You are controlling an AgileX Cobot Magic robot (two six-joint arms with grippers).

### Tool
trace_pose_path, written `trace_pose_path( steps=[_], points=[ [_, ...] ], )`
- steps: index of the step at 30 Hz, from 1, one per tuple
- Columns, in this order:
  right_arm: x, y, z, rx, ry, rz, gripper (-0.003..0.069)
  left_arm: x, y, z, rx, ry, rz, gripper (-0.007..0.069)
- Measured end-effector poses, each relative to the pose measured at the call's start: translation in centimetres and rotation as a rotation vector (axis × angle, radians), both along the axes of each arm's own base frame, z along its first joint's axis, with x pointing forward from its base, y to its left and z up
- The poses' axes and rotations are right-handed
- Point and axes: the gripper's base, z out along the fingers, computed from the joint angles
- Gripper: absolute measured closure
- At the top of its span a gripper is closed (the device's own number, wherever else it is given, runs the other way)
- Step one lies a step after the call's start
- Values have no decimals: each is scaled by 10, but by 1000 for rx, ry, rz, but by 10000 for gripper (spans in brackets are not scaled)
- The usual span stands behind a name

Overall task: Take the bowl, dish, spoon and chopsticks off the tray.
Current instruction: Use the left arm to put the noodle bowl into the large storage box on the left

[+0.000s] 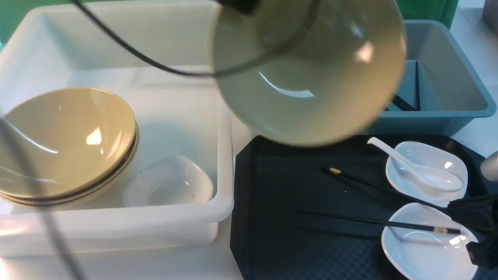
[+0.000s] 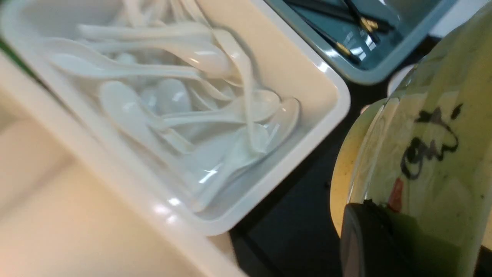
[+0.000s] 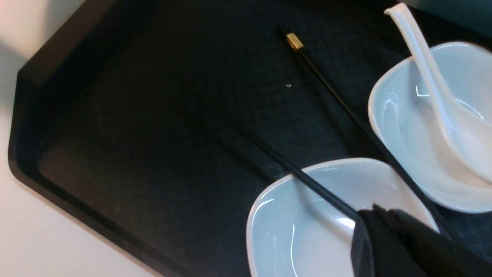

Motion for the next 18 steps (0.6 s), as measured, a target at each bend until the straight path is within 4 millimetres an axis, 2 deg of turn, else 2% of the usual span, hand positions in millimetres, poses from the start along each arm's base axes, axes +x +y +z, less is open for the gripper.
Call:
trace_pose_path(
  steps=[1,3,4,7,9,13,18],
  points=[
    [0,0,0,0,-1,0,614,-9,22,15,-9,-26,45,622],
    [0,0,0,2,-6,-2,614,-18,67,33,-16,-57,159,622],
    [0,0,1,3,-7,-3,614,-21,87,38,-18,-69,218,622],
    [0,0,1,4,-8,-3,614,-25,140,36,-20,-59,392,622],
    [0,0,1,4,-8,-3,614,-26,168,22,-29,-5,482,622],
    [0,0,1,4,-8,-3,614,-35,222,-27,-86,135,647,622],
    [1,0,1,5,-13,-5,614,-53,258,-71,-196,170,811,622]
  ],
)
